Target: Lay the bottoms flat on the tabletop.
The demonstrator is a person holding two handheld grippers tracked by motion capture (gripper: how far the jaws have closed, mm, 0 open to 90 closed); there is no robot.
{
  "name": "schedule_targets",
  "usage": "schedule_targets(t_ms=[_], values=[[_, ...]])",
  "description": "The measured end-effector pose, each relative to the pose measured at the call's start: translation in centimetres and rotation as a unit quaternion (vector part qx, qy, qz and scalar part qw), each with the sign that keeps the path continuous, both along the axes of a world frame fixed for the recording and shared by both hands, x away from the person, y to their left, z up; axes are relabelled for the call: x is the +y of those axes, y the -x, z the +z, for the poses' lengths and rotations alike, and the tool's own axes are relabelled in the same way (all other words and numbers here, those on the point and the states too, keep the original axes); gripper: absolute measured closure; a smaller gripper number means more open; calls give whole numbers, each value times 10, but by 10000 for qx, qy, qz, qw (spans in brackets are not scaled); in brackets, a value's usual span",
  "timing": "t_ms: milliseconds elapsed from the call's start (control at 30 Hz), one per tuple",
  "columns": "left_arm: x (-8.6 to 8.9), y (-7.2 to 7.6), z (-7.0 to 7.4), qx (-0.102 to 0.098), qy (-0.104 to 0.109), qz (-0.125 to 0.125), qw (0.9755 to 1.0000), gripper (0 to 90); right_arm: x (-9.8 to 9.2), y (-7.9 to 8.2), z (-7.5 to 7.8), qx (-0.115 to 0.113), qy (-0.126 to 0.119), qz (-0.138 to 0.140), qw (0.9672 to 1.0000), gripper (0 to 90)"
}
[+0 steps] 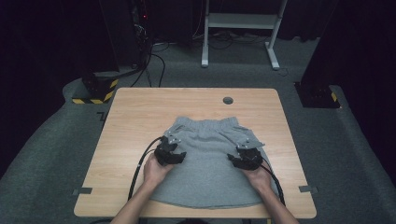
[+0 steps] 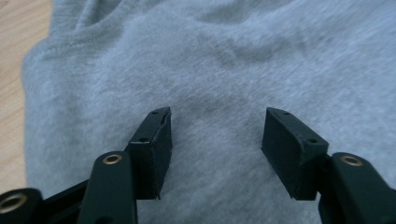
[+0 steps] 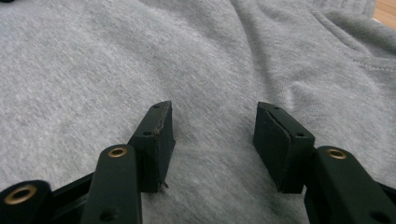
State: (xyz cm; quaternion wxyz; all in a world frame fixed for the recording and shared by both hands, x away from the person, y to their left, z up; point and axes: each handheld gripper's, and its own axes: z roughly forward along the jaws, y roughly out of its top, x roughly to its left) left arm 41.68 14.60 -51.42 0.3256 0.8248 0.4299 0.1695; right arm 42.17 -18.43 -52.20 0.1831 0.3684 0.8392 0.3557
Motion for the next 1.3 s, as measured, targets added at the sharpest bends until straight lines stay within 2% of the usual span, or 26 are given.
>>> schedule_targets(t_ms=[67, 133, 200, 333, 467, 533, 667, 767, 800, 833, 967, 1067, 1167, 1300], values=[[5, 4, 0, 42, 120, 6, 9999, 431, -2, -1, 0, 25, -21, 63, 10000, 469], [6, 7, -2, -44, 73, -43, 10000, 424, -1, -3, 1, 44, 5, 64, 10000, 464], [4, 9, -4, -146, 108, -17, 9998, 415, 7, -9, 4, 54, 47, 86, 9999, 483], [3, 12, -11, -420, 354, 168, 9984, 404, 29, -24, 11, 101, -114, 224, 9996, 594], [4, 17, -11, -428, 339, 154, 9984, 405, 45, -42, 6, 233, -58, 217, 9995, 618], [5, 19, -11, -445, 332, 139, 9984, 405, 43, -51, 3, 183, 6, 116, 9998, 614], [5, 20, -11, -442, 320, 187, 9983, 406, 30, -56, 6, 284, -83, -111, 9995, 549], [3, 22, -10, -426, 327, 239, 9983, 405, 20, -44, 16, 255, -394, -138, 9988, 513], [2, 24, -8, -363, 362, 249, 9984, 405, 18, -40, 18, 250, -483, -125, 9984, 504], [1, 26, -8, -342, 378, 251, 9984, 405, 14, -31, 21, 268, -568, -82, 9980, 494], [-5, 39, -5, -315, 385, 157, 9986, 408, 9, 0, 17, 210, -382, 31, 9990, 480], [-8, 44, -8, -352, 224, 91, 9991, 406, 7, 19, 10, 113, -156, 31, 9998, 476], [-9, 43, -9, -420, 233, 117, 9988, 404, 8, 19, 2, 139, 46, 39, 9999, 463], [-9, 36, -11, -499, 198, 151, 9984, 402, 10, 11, 1, 140, -26, 15, 9999, 459]])
